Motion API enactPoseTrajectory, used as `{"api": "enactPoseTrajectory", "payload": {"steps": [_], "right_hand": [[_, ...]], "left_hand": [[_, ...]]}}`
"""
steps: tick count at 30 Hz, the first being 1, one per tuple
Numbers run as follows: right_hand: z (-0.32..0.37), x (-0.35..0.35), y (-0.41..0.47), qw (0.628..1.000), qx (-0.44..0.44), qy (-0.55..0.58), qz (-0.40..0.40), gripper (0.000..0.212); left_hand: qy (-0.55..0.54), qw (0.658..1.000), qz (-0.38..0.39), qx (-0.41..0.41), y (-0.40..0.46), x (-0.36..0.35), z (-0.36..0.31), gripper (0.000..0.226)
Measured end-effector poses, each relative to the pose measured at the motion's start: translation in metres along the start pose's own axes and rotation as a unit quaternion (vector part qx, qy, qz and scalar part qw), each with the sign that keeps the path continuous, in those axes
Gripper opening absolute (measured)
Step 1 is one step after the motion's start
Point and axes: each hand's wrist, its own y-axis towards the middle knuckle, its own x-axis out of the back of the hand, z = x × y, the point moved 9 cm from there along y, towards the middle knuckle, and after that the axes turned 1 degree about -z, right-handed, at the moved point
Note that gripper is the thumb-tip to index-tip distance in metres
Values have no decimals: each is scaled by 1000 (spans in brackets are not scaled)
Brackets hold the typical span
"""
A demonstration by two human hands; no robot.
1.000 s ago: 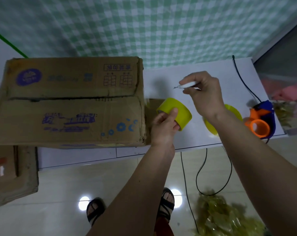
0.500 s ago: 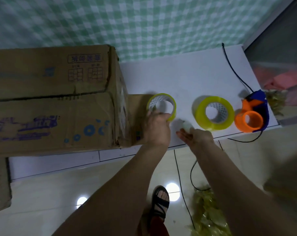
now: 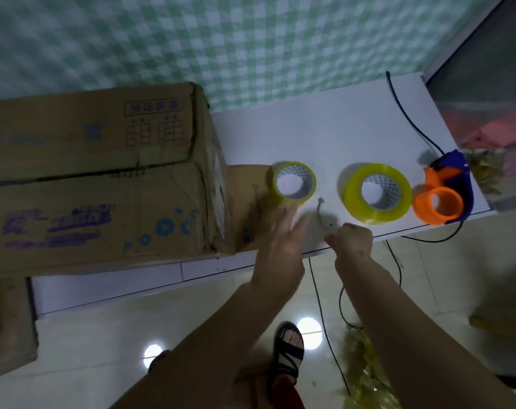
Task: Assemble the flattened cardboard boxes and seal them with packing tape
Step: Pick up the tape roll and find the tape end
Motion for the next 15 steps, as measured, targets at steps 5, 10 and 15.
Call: {"api": "enactPoseTrajectory", "payload": {"steps": [5, 10, 15], "right_hand": [[48, -31, -109, 946, 301, -75, 89, 34], [73, -63, -259, 817, 550, -109, 134, 38], [87, -129, -301, 740, 606, -265, 121, 44]], "left_hand": [[-103, 985, -70, -121, -68, 133, -58, 46], [106, 982, -144, -59, -62, 240, -1, 51], [265, 956, 117, -32, -28, 210, 68, 128]]}}
